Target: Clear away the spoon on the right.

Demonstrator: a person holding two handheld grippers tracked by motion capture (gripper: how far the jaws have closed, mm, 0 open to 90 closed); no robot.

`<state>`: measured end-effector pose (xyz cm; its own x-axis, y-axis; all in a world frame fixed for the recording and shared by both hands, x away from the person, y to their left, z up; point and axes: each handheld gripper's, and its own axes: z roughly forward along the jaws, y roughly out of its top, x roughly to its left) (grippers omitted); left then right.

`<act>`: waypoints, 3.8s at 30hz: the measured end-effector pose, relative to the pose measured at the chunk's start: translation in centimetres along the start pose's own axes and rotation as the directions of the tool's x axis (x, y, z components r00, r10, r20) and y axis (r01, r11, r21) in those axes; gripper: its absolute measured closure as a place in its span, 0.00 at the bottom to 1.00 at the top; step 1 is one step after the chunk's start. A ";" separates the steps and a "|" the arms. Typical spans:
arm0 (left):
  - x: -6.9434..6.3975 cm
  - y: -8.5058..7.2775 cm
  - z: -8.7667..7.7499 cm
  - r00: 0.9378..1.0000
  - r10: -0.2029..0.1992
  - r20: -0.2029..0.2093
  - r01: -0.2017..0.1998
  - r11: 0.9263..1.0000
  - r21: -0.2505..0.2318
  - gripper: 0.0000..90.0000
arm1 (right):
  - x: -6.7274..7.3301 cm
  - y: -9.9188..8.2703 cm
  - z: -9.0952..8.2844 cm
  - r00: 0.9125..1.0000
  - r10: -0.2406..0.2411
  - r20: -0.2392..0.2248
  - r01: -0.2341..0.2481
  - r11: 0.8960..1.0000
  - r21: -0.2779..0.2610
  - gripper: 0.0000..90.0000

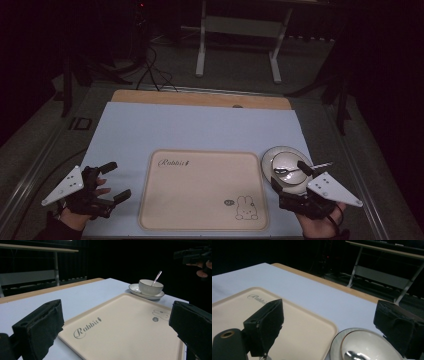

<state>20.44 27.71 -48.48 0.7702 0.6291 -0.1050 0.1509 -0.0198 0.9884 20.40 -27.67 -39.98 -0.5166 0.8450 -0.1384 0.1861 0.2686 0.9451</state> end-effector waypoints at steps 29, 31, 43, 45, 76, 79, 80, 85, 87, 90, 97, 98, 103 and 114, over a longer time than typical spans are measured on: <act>-0.1 0.0 0.1 1.000 -0.001 0.007 0.001 1.000 0.000 0.00 | -8.9 3.8 -1.1 0.987 0.096 0.130 -0.094 0.995 -0.023 0.15; -0.1 0.0 0.1 1.000 -0.001 0.007 0.001 1.000 -0.001 0.00 | -9.6 3.6 -1.1 0.985 0.106 0.138 -0.105 0.994 -0.014 0.15; -0.1 0.0 0.1 1.000 0.002 0.006 -0.002 1.000 0.006 0.00 | -13.1 1.2 -0.6 0.964 0.187 0.191 -0.197 0.980 0.032 0.19; -0.1 0.0 0.2 1.000 0.002 0.007 -0.002 1.000 0.007 0.00 | -13.8 0.3 -0.3 0.957 0.208 0.204 -0.223 0.974 0.050 0.21; -0.1 -0.1 0.3 1.000 0.008 0.010 -0.008 1.000 0.015 0.00 | -17.5 -7.9 1.3 0.841 0.503 0.197 -0.532 0.836 0.133 0.44; -0.1 -0.1 0.3 1.000 0.008 0.011 -0.008 1.000 0.018 0.00 | -17.6 -8.5 1.3 0.830 0.525 0.187 -0.551 0.823 0.139 0.45; -0.1 -0.1 0.4 1.000 0.007 0.011 -0.008 1.000 0.019 0.00 | -17.6 -8.7 1.3 0.827 0.530 0.187 -0.556 0.820 0.138 0.46; -0.1 -0.1 0.4 1.000 0.007 0.011 -0.007 1.000 0.019 0.00 | -17.7 -9.4 1.6 0.809 0.567 0.153 -0.586 0.797 0.145 0.55; -0.1 -0.1 0.4 1.000 0.006 0.011 -0.006 1.000 0.021 0.00 | -17.7 -9.7 1.6 0.800 0.584 0.138 -0.600 0.787 0.144 0.61; -0.1 -0.1 0.4 1.000 0.007 0.011 -0.007 1.000 0.022 0.00 | -17.8 -9.8 1.6 0.796 0.592 0.125 -0.605 0.784 0.138 0.71; -0.1 -0.1 0.4 1.000 0.007 0.011 -0.008 1.000 0.021 0.00 | -17.8 -9.4 1.6 0.793 0.602 0.096 -0.610 0.781 0.134 0.84; -0.1 -0.1 0.4 1.000 0.009 0.011 -0.009 1.000 0.021 0.00 | -17.8 -9.3 1.7 0.793 0.602 0.090 -0.609 0.781 0.139 0.86; -0.1 -0.1 0.4 1.000 0.009 0.010 -0.009 1.000 0.023 0.00 | -17.7 -8.7 1.7 0.789 0.613 0.049 -0.613 0.778 0.136 0.95; -0.1 -0.1 0.4 1.000 0.011 0.011 -0.011 1.000 0.021 0.00 | -17.1 -6.7 1.7 0.806 0.591 0.012 -0.588 0.799 0.129 1.00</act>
<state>20.59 27.34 -48.63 0.7783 0.6206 -0.0954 0.1553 -0.0430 0.9869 29.42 -43.13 -44.46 -0.2965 0.8457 0.4436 0.5602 -0.2222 0.7980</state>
